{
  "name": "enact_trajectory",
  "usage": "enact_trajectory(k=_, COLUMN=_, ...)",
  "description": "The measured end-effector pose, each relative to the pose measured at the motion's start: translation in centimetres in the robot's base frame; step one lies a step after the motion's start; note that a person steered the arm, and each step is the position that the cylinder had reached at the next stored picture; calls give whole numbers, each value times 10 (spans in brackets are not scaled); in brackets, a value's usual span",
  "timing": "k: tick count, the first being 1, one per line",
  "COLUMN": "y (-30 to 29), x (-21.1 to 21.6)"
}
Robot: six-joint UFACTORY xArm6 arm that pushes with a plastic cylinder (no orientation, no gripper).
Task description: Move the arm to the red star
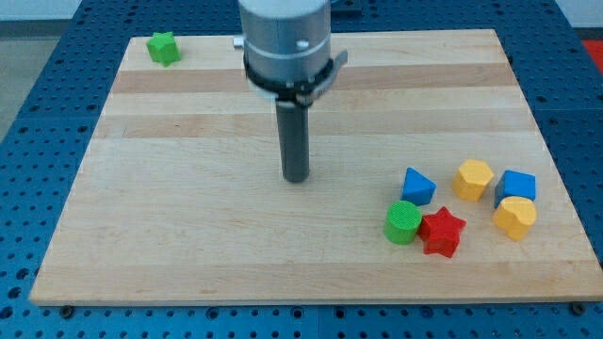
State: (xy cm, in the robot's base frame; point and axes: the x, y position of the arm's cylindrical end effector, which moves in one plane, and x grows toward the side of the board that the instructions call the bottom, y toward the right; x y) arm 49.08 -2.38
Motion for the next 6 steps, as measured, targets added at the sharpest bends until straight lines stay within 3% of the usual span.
enact_trajectory(k=2, y=6, x=121)
enact_trajectory(k=6, y=159, x=119)
